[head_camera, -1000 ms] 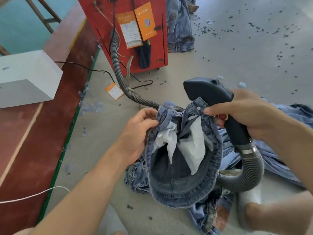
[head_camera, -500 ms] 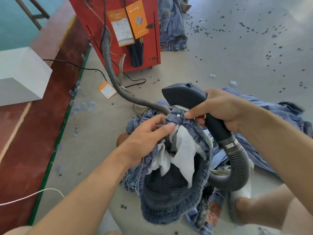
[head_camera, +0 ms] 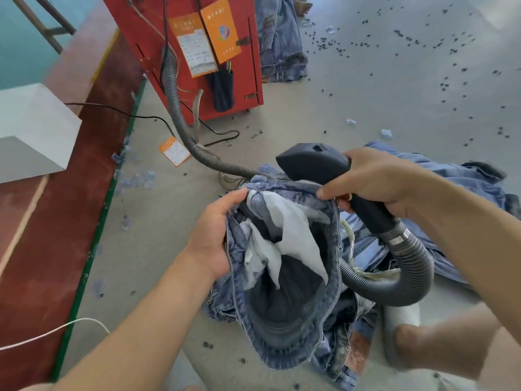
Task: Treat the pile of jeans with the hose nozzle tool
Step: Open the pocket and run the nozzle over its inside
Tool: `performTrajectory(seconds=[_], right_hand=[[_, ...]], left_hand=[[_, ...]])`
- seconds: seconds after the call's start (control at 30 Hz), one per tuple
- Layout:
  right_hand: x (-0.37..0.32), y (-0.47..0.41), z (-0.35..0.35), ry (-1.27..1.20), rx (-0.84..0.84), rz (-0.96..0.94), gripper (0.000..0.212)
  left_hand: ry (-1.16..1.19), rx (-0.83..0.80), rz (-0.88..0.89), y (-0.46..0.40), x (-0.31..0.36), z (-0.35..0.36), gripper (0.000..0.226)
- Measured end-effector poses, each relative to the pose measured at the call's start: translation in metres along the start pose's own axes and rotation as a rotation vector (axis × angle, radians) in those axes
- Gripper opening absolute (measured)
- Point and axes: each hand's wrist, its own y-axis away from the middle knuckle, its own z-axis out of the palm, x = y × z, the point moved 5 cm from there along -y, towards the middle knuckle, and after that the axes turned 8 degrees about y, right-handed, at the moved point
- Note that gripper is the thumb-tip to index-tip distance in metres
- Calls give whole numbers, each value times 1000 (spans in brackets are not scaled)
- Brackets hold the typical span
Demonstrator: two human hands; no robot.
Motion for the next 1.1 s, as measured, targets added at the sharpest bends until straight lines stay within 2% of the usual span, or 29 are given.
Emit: performTrajectory(seconds=[0.1, 0.23, 0.37, 0.5, 0.7, 0.8, 0.9, 0.97, 1.1], right_hand=[[-2, -2, -11, -149, -41, -2, 24], [-3, -4, -9, -177, -124, -37, 21], [0, -6, -9, -179, -119, -29, 20], [-1, -8, -10, -149, -55, -40, 27], [-19, 10, -15, 180, -81, -205, 26], [-25, 20, -24, 303, -153, -205, 29], [-25, 17, -12, 318, -224, -199, 23], [-22, 8, -4, 227, -141, -198, 22], [-12, -6, -13, -60, 130, -133, 24]], left_hand=[[-40, -69, -24, 3, 4, 6, 34], [-88, -85, -10, 4, 7, 13, 60], [-54, -26, 110, 1, 12, 9, 71], [-101, 24, 174, -1, 15, 5, 54], [-165, 170, 226, -4, 18, -3, 36], [-276, 129, 271, -3, 23, -1, 14], [-348, 38, 218, -4, 17, 5, 14], [-339, 27, 182, -5, 14, 6, 19], [-246, 100, 183, -7, 18, 0, 20]])
